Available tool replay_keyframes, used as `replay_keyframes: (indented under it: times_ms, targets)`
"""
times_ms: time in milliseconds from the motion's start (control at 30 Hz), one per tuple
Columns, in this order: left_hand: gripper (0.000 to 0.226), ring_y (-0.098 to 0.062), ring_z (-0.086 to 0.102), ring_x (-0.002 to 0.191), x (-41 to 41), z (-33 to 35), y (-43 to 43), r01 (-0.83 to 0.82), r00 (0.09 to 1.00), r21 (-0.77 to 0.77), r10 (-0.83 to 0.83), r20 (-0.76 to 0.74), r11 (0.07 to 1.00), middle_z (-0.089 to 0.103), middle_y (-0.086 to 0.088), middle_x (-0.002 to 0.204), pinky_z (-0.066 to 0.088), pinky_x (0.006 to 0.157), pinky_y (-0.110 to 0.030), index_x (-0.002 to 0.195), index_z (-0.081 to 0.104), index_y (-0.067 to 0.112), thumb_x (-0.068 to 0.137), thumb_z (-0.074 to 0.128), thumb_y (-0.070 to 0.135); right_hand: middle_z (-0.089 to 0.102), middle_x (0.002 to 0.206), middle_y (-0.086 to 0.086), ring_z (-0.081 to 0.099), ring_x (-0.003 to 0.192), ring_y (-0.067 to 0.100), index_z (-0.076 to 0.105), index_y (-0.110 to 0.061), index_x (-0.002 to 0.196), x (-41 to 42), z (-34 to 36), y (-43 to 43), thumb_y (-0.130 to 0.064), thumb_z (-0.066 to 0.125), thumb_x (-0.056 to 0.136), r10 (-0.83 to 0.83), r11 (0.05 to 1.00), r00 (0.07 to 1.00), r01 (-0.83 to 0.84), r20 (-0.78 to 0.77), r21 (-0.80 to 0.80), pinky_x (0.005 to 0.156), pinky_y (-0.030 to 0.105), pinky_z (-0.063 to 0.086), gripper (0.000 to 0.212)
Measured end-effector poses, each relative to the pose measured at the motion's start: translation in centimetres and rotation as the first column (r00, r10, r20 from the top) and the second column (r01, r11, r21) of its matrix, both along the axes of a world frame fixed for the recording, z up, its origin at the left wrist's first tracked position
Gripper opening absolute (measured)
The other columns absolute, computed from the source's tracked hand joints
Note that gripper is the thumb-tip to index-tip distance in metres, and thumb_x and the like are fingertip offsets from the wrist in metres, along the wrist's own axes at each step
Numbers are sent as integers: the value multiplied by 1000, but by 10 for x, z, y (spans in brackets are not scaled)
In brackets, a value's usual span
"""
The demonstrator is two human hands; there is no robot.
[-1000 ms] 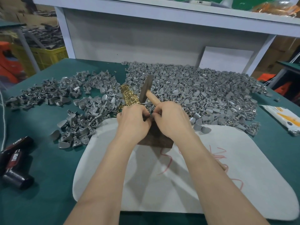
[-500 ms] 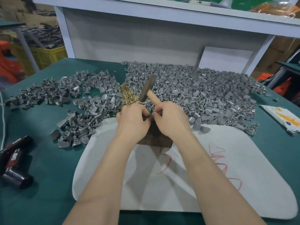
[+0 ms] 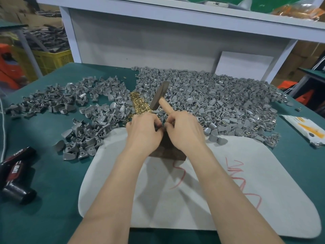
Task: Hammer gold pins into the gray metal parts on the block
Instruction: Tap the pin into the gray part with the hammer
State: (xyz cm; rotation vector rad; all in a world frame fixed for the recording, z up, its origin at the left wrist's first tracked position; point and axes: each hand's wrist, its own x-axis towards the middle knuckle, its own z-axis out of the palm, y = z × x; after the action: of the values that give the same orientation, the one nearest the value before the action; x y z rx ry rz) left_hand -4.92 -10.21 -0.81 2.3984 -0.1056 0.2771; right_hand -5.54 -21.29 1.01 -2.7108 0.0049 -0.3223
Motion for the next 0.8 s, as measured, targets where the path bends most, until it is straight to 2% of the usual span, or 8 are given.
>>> replay_keyframes:
  times_ms: [100,167,267,367,467,533,633,800]
  targets:
    - [6,-29,53,105,0,1,0,3,1000,-1,-3,0,1000,65,3,97,39,95,-41,82,66,23,86,63,27,58,104,5,58,95,28,59,-33,118,2,-2,0,-26,53,93,-9,1000,1000,9,8,-29,72,32,41,27]
    - [7,-28,53,105,1,1,0,6,1000,-3,-6,-2,1000,65,3,97,40,95,-42,81,65,23,86,64,27,60,102,5,59,94,28,65,-30,104,3,-1,-1,-27,54,92,-9,1000,1000,9,-14,-12,72,32,42,16]
    - [8,-26,54,106,1,1,0,8,1000,-3,-8,-1,1000,66,5,96,40,95,-43,78,61,26,85,65,27,65,100,1,59,90,24,67,-29,91,3,0,-8,-26,56,90,3,992,1000,-1,-16,124,75,30,46,12]
    - [15,-27,54,103,0,0,-1,-4,1000,5,4,7,1000,62,8,89,39,94,-41,72,57,29,85,65,26,67,101,-5,57,81,17,64,-35,100,-5,5,-21,-19,53,91,-9,961,996,-16,89,276,72,28,45,22]
    - [15,-27,54,104,0,0,-2,-34,999,6,34,8,999,66,6,92,36,94,-40,72,58,29,84,65,24,67,100,-3,56,81,18,52,-39,123,-21,8,-35,-13,51,91,20,968,976,-73,215,242,70,29,42,41]
    - [16,-27,54,106,0,0,-1,-52,999,-2,52,15,999,67,6,95,35,94,-40,72,57,29,83,64,22,67,105,1,59,92,23,45,-39,133,-32,9,-42,-13,51,92,26,976,978,-70,209,208,77,35,46,49]
    - [16,-27,53,106,0,2,-1,-55,998,8,55,10,998,60,9,88,35,94,-40,72,57,29,84,64,21,65,116,-4,59,102,23,45,-40,134,-43,3,-46,-15,50,93,9,984,986,-38,164,172,84,35,47,49]
    - [19,-28,53,105,0,-1,1,-34,999,-20,34,19,999,63,5,90,35,93,-39,70,56,27,85,66,21,64,105,-16,57,90,12,48,-50,129,-58,-2,-47,-13,53,91,-5,971,942,-76,335,228,72,25,41,53]
